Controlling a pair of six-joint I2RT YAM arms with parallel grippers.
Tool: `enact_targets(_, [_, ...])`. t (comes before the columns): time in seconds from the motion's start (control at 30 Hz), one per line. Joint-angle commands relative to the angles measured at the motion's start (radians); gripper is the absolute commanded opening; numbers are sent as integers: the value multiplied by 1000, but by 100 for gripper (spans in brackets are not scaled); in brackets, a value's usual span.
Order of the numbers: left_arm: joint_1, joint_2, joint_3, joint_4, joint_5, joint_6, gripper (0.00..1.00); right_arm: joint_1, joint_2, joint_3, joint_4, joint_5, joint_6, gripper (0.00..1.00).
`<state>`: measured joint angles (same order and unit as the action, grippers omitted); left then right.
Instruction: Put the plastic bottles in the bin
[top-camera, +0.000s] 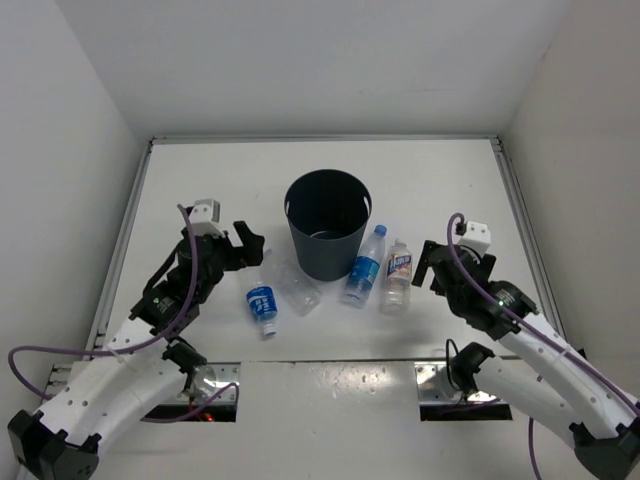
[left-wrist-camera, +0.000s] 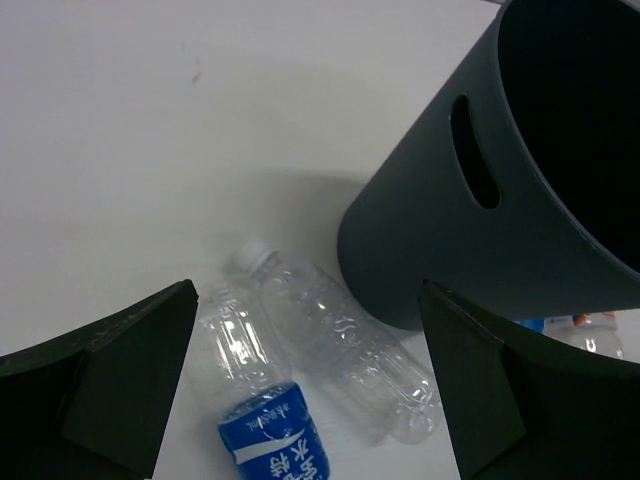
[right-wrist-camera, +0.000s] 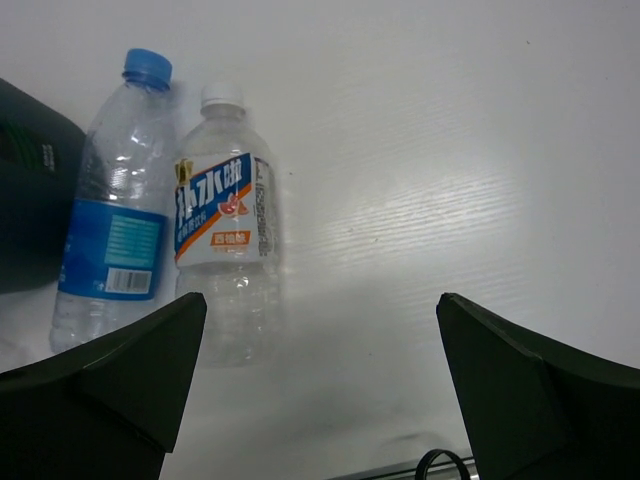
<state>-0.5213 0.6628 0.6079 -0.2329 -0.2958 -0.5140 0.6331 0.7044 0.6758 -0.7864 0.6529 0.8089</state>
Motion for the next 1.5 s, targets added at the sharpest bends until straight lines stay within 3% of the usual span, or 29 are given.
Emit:
enact_targets(0.0, [-11,-17,-40,-3,69,-147,99,13,53,-10,44,42,19,100])
enact_targets(0.2, [-11,13,-76,-29,47,-236,99,37,78,-10,44,24,42,100])
enact_targets(0.33, [-11,93,-33,-86,66,-333,99,88,78,-10,-36,134,159,100])
enact_targets(0.47, [9,93,-42,-127,66,-408,99,88,66,-22,-34,134,173,100])
enact_targets(0.83, [38,90,-126,-206,89,-366,99,79,46,-32,-24,145,182,100])
enact_targets(0.97, [92,115,-146,-152,72,-313,99,79,64,-32,-13,122,182,100])
enact_targets(1.2, [92,199,-203,-20,44,-287,99,79,119,-21,-13,108,168,100])
enact_targets(1.47, [92,224,-180,-8,38,-265,99,79,142,-21,-24,117,168,100])
